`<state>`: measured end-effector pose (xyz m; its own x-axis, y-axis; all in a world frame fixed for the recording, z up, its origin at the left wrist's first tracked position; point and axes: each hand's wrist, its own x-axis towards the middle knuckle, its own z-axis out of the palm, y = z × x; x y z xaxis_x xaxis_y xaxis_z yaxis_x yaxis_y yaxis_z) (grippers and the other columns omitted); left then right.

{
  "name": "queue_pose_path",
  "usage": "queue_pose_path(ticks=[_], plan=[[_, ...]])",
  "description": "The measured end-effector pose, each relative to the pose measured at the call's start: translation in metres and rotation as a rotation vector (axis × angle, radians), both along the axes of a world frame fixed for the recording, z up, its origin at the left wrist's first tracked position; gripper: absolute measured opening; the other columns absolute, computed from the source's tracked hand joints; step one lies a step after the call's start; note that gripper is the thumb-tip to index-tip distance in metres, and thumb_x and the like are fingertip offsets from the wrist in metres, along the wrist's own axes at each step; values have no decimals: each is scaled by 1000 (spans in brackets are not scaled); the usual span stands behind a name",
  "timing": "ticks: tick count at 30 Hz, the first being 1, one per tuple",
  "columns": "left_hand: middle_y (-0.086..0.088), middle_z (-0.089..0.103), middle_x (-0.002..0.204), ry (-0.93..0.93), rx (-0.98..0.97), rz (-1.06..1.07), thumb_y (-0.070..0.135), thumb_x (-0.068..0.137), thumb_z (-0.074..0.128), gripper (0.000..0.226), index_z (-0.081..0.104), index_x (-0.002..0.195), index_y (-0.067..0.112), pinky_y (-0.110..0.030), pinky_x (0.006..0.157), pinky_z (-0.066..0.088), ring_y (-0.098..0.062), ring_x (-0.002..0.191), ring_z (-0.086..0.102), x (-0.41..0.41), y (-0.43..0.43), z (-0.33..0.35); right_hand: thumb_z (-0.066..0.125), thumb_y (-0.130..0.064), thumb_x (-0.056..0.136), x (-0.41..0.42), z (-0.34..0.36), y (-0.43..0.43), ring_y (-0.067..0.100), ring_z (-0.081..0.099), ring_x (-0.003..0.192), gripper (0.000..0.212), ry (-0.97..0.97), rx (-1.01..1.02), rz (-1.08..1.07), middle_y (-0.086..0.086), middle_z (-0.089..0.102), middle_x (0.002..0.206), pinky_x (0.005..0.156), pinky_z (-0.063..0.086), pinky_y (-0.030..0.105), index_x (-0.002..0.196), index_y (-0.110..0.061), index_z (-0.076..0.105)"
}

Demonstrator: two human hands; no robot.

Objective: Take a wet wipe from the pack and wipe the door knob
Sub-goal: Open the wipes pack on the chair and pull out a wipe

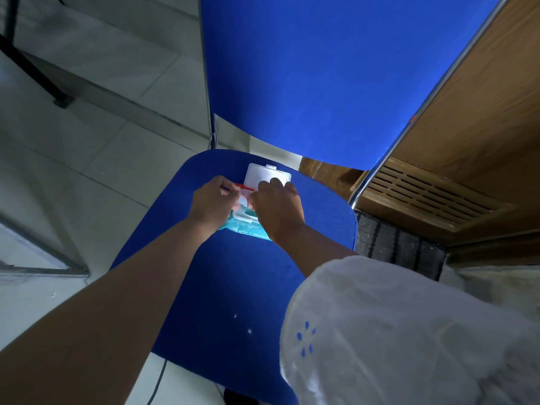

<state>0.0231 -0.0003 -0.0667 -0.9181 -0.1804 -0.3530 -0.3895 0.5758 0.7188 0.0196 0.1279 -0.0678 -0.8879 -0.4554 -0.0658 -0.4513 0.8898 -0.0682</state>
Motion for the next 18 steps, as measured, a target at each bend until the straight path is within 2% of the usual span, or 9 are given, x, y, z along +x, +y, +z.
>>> queue_pose_path(ticks=[3,6,7,9,11,12,14,16,18], plan=[[-6,62,102,-14,9,2,24,92,48,8,49,93,16,-30,72,51,-20,95,61,0,-1,0,56,-5,83,-1,-2,1,29,55,102,25,-32,-40,17,9,62,104,85,46,40,107,-9,62],[-4,61,97,-20,12,10,23,91,49,7,49,92,16,-32,70,53,-20,91,63,-2,0,1,45,-5,89,-5,-3,3,30,52,106,25,-240,-184,-130,15,57,113,89,46,43,112,-4,53],[-4,61,97,-28,23,15,22,91,50,7,49,92,16,-34,72,54,-21,91,63,-2,0,1,42,-5,90,-8,-3,4,31,52,106,24,-343,-308,-250,17,57,114,91,46,43,112,-3,52],[-5,62,95,-54,51,8,22,91,50,6,50,90,16,-39,76,55,-24,89,65,-2,2,1,38,-5,92,-12,1,4,33,52,99,22,-582,-687,-553,19,57,106,90,44,44,108,-1,52],[-7,64,92,-80,76,-6,21,90,49,7,49,84,19,-40,74,55,-25,86,65,-2,5,1,38,-1,91,-16,6,6,30,53,95,20,-660,-931,-717,17,56,100,82,46,39,105,0,52],[-8,65,91,-80,71,-9,22,91,49,8,49,83,20,-39,72,55,-24,83,66,-2,6,1,39,-2,91,-18,8,8,32,55,97,19,-676,-945,-728,18,58,102,83,48,38,103,0,53],[-7,62,92,-62,26,11,22,92,46,7,48,86,18,-38,69,56,-22,80,65,-2,9,-1,45,-9,91,-19,9,13,34,58,102,18,-663,-763,-600,20,63,108,90,49,44,104,-3,57],[-6,58,94,-62,-34,37,24,94,45,8,46,92,16,-39,72,55,-23,82,63,-4,10,-2,58,-20,87,-14,7,18,32,59,101,22,-602,-554,-409,17,64,109,88,49,42,104,-6,60],[-5,55,94,-65,-89,10,25,94,43,9,44,94,16,-35,69,54,-23,82,60,-4,11,-1,65,-26,83,-8,3,19,29,59,101,31,-552,-459,-313,13,62,112,86,49,39,109,-9,60]])
